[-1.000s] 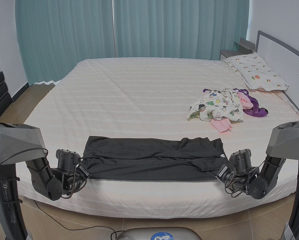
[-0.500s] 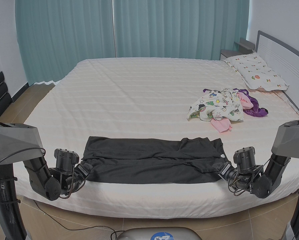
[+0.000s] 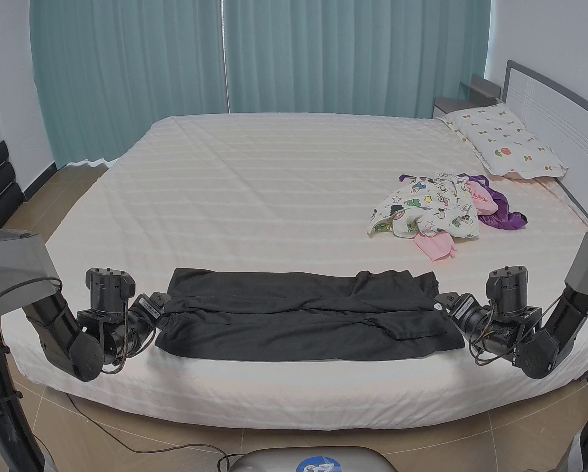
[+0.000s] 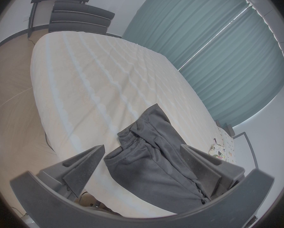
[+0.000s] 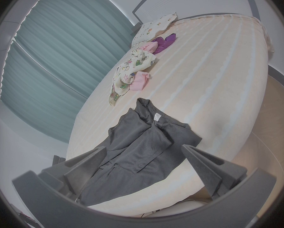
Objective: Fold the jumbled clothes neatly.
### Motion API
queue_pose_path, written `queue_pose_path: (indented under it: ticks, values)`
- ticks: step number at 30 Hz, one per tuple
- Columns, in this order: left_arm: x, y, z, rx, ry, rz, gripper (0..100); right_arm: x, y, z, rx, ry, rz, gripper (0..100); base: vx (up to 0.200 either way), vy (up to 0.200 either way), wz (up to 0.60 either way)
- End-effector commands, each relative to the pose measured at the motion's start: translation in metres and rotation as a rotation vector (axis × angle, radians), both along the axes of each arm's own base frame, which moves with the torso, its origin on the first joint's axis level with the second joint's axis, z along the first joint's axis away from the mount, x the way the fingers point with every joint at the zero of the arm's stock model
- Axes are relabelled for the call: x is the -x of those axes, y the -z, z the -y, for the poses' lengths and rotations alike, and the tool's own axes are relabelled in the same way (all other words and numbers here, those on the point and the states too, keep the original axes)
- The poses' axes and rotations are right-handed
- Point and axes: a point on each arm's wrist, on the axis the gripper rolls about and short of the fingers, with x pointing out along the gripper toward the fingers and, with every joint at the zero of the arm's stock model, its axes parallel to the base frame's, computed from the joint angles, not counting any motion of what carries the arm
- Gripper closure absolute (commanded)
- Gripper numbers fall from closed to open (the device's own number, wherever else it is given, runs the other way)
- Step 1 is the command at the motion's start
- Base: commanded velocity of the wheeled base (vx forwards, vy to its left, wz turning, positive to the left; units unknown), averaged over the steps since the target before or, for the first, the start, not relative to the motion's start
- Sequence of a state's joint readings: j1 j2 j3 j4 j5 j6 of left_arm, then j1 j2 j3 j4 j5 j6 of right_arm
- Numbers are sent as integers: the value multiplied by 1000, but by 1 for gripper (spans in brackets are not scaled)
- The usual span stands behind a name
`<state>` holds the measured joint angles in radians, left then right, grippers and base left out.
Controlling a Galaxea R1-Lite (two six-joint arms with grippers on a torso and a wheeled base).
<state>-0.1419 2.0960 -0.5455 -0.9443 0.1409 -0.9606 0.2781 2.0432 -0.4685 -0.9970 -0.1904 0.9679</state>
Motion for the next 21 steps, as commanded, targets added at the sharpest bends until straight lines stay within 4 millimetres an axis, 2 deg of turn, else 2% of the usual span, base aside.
queue_pose_path:
  ticks: [1, 5, 21]
  values:
    - [-2, -1, -2, 6, -6, 6, 0, -1, 5, -1, 4, -3, -14, 0, 200, 0, 0]
    - [-1, 1, -2, 1, -2, -2, 0, -1, 8, -1, 6, -4, -20, 0, 200, 0, 0]
    - [-3, 7, -1, -4, -5, -13, 0, -1, 10, -2, 6, -3, -24, 0, 0, 0, 0]
